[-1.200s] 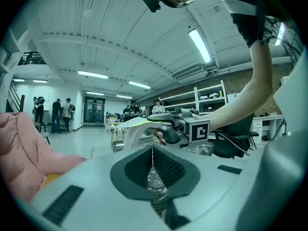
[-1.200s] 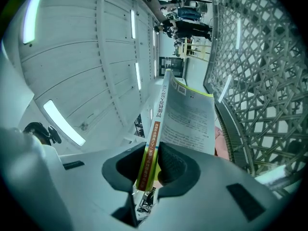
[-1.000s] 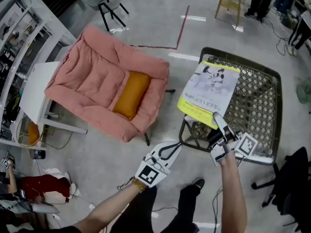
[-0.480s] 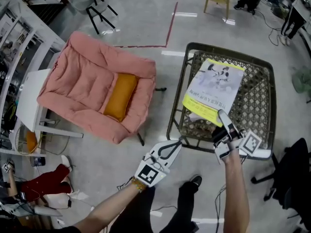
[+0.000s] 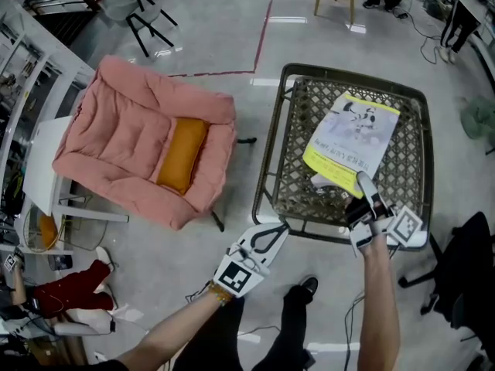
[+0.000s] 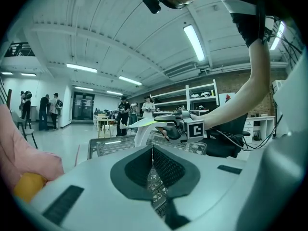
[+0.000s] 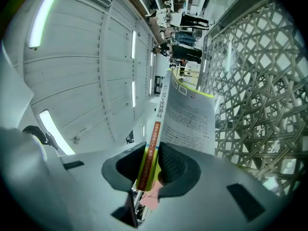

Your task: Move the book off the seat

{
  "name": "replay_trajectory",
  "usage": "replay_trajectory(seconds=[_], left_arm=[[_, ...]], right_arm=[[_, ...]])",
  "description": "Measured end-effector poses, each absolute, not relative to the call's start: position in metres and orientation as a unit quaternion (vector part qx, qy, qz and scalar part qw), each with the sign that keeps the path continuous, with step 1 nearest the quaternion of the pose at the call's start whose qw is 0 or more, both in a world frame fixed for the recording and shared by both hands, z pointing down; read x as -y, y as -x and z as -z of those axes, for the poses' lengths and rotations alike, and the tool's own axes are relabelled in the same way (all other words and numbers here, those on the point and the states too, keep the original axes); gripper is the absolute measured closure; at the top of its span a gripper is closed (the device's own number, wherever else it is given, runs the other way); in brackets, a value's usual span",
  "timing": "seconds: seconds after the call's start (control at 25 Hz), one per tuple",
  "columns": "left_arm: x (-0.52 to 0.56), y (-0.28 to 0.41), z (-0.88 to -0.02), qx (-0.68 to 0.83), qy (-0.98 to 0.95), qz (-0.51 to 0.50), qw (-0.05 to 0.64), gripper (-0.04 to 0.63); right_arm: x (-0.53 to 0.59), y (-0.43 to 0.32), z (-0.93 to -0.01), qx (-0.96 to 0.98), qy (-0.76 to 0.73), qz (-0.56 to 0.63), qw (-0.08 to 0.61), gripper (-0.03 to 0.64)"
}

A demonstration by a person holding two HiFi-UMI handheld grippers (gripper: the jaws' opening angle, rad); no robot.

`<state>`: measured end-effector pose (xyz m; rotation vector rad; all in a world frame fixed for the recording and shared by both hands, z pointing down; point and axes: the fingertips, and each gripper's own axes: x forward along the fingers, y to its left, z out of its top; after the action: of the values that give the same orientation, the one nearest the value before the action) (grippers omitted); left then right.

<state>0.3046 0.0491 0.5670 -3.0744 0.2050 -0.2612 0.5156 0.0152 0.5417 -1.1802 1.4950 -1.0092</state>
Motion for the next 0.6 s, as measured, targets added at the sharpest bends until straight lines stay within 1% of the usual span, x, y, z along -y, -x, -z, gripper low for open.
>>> replay_trajectory(seconds=[0.6], left_arm=[[-0.073,-0.33,-0.575,-0.054,0.993,0.098,0.031,0.595]], right_arm=[[-0.061,-0.575,-0.587,-0.569,0.532,0.417,0.468,0.535]])
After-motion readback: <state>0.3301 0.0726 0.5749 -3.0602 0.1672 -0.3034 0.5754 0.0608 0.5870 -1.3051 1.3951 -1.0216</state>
